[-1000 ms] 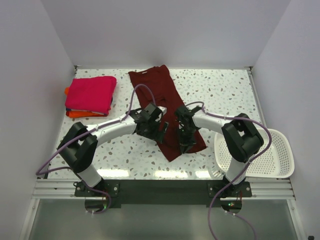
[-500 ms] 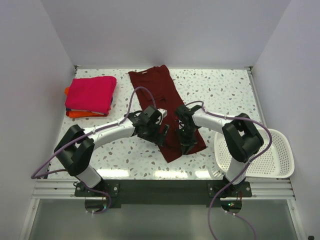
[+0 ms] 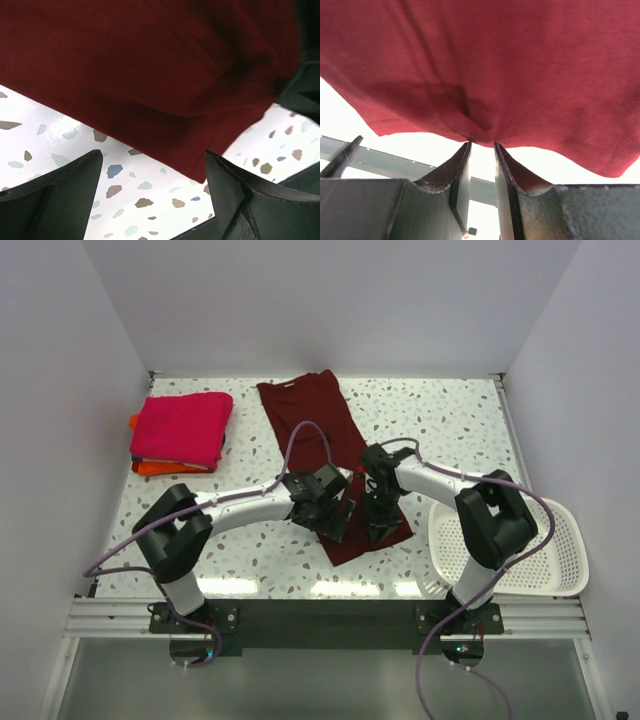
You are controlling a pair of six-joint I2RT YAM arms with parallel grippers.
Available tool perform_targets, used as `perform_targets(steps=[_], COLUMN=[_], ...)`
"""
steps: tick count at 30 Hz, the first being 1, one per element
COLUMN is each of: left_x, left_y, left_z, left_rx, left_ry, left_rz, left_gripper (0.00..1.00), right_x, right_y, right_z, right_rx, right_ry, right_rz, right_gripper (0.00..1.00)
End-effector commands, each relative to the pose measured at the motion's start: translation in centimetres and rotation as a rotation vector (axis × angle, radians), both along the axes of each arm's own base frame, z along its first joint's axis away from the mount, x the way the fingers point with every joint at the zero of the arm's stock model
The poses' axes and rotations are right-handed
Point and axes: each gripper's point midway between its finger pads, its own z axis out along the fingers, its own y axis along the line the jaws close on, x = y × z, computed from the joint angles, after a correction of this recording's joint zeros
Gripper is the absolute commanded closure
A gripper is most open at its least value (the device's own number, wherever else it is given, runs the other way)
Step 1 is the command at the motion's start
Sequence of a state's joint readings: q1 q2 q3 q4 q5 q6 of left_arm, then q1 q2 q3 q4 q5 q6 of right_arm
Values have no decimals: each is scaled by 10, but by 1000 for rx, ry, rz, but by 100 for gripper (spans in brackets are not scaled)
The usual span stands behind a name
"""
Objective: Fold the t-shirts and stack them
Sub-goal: Fold the tshirt
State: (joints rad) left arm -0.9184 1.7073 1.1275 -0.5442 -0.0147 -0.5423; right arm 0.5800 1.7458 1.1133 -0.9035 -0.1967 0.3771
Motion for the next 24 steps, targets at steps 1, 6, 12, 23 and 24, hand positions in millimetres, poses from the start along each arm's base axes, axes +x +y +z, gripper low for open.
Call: perform_targets(steps=[1, 6, 12, 23, 24], left_x=[6, 3, -5, -36, -38], left_y=[1, 7, 11, 43, 44], left_z=[-7, -14, -27, -50, -50], left_rx=[53, 101, 137, 225, 224], left_ry=[0, 22, 69, 165, 168], left_rz=[37, 48, 40, 88, 96], left_gripper=[13, 18, 34, 60, 61], right_x=[4, 6, 3, 16, 20], right_y=[-5, 0, 3, 2, 3], right_z=[1, -2, 0, 28, 33], right_rx=[39, 77, 104, 129, 131], right_ry=[-32, -38, -29, -78, -94], right_rz=[-2, 2, 5, -47, -49], right_gripper=[72, 73, 76, 73, 72])
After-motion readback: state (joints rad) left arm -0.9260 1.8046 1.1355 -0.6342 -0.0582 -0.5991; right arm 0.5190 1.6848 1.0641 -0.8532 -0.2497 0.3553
